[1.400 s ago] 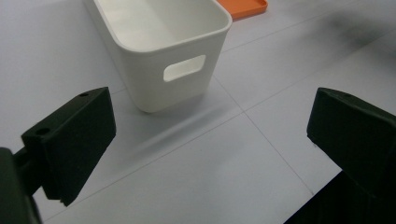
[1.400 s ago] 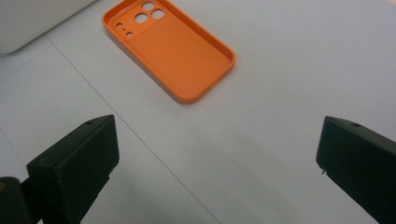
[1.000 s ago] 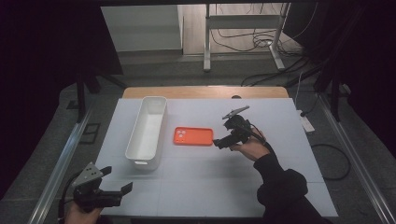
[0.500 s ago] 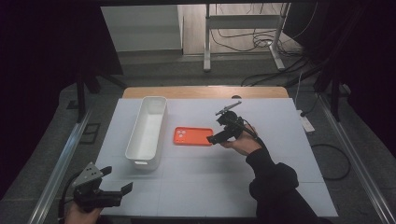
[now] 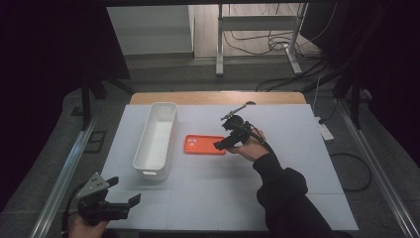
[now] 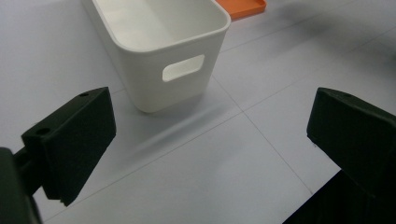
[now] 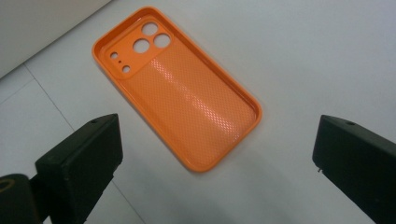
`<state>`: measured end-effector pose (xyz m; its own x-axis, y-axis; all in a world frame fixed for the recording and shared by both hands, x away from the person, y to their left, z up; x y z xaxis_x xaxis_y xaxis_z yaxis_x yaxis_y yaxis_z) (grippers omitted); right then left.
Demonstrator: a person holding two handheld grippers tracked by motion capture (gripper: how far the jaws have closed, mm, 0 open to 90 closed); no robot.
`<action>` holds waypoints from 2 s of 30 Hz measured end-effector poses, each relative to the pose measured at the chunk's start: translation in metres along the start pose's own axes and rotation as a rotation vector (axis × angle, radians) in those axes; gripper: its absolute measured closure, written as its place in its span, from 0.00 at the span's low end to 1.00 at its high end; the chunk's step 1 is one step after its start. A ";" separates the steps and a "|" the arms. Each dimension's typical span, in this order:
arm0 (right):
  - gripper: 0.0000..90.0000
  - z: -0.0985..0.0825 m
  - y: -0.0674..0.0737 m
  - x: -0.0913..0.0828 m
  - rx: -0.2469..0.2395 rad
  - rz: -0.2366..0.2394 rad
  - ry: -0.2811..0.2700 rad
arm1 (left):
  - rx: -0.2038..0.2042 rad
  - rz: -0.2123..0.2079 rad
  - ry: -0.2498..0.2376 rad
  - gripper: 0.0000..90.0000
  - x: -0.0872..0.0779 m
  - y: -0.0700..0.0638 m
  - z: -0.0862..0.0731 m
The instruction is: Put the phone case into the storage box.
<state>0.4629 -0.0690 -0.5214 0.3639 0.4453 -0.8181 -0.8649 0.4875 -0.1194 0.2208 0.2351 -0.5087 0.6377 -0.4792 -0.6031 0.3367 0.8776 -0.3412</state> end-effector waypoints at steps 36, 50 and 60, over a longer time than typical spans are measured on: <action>0.99 0.008 0.004 0.029 -0.057 0.106 0.031 | -0.005 -0.012 -0.002 0.03 -0.001 0.001 0.000; 0.99 -0.007 0.009 0.043 -0.040 0.119 0.056 | -0.005 -0.011 -0.002 0.03 -0.001 0.001 0.000; 0.99 -0.019 0.007 0.045 -0.024 0.116 0.067 | -0.004 -0.010 0.000 0.03 0.000 0.000 0.000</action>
<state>0.4672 -0.0598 -0.5701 0.2382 0.4459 -0.8628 -0.9082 0.4171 -0.0351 0.2205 0.2354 -0.5086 0.6345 -0.4876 -0.5997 0.3403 0.8729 -0.3497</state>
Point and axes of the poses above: each handheld gripper's, and its own axes: x roughly forward along the jaws, z roughly out of its top, y roughly to its left, the point moved 7 cm from there along x, roughly forward along the jaws, and after that the axes turned 15 degrees about -x, right-handed, at the moved point
